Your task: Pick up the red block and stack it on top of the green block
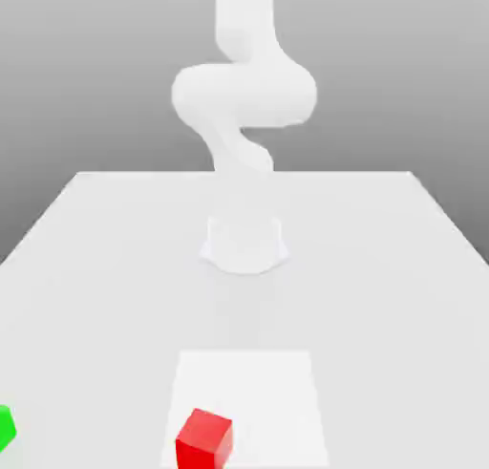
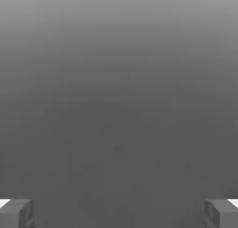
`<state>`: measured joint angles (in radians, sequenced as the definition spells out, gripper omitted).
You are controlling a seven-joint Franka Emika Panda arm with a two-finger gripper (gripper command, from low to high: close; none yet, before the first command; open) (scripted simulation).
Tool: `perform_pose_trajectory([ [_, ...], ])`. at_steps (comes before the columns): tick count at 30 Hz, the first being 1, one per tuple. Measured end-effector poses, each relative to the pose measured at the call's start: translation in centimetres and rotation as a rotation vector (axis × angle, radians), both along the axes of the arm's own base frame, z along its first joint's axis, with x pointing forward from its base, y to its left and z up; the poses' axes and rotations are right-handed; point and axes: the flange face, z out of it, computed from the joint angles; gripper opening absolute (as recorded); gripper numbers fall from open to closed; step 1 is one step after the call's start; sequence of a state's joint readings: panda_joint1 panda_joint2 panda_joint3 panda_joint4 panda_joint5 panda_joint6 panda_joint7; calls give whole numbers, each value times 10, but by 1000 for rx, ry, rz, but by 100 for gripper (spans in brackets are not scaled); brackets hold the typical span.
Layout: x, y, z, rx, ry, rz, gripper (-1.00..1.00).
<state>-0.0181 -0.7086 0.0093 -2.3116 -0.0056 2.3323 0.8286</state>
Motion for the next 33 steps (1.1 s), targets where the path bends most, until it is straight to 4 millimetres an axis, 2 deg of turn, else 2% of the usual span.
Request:
perform_pose_trajectory([
  [3, 38, -4, -48, 12, 88, -40, 0],
  [7, 77, -12, -115, 29, 199, -91, 0],
  [11, 105, -20, -186, 48, 310, -141, 0],
  [14, 119, -27, -242, 64, 392, -178, 0],
  [19, 126, -38, -337, 94, 529, -243, 0],
  [25, 113, -44, -449, 135, 693, -313, 0],
  [30, 109, -45, -520, 141, 718, -324, 0],
  [31, 109, -45, -528, 141, 719, -325, -100],
  [33, 109, -45, -528, 141, 719, -325, -100],
])
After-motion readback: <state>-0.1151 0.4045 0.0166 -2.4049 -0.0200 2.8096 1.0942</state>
